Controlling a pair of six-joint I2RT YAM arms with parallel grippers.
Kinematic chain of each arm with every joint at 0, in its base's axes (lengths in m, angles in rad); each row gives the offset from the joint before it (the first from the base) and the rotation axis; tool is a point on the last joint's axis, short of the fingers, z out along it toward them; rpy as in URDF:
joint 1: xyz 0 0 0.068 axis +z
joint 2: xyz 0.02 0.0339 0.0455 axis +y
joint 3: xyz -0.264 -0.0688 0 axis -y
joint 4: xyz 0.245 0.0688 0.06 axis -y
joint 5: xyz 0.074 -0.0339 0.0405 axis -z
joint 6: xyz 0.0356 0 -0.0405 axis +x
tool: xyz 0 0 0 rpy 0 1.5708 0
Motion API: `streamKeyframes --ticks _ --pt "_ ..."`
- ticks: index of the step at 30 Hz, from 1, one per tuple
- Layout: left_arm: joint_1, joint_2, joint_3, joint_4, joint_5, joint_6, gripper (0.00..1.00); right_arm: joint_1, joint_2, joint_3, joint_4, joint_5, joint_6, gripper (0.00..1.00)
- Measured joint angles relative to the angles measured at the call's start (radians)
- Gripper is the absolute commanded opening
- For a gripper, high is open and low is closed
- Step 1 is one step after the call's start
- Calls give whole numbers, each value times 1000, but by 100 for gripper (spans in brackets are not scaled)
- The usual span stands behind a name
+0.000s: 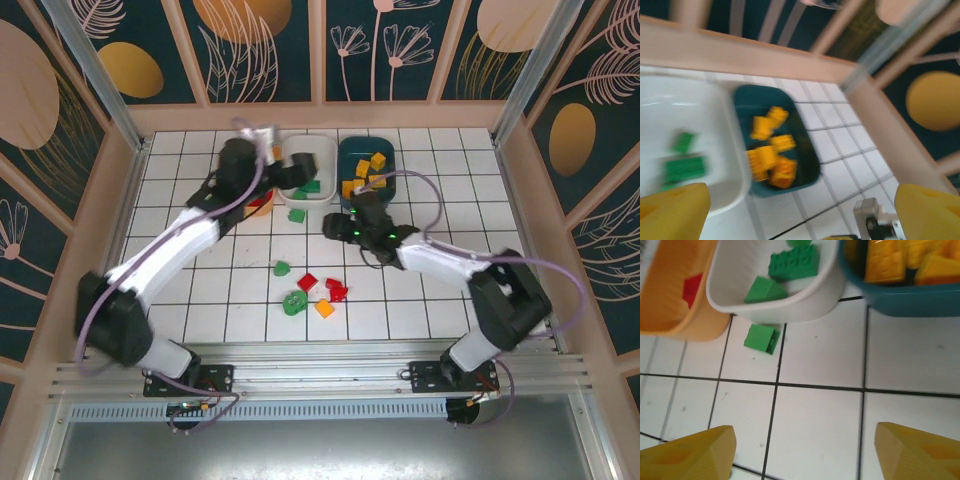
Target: Sort the legos into containers by color
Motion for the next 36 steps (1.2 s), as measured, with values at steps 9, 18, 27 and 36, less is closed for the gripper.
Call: streamKeyframes --ticks 9,18,27,36 --pt "56 -521 -669 -106 -262 -142 98 106 460 469 -127 161 53 81" --pt "57 -876 -797 -179 -349 -213 98 114 668 708 -279 255 72 78" --pt "56 -809 -811 -182 -356 -216 99 151 755 844 -366 373 80 67" --pt "56 -801 -811 -175 -356 -216 99 157 748 808 -338 421 93 46"
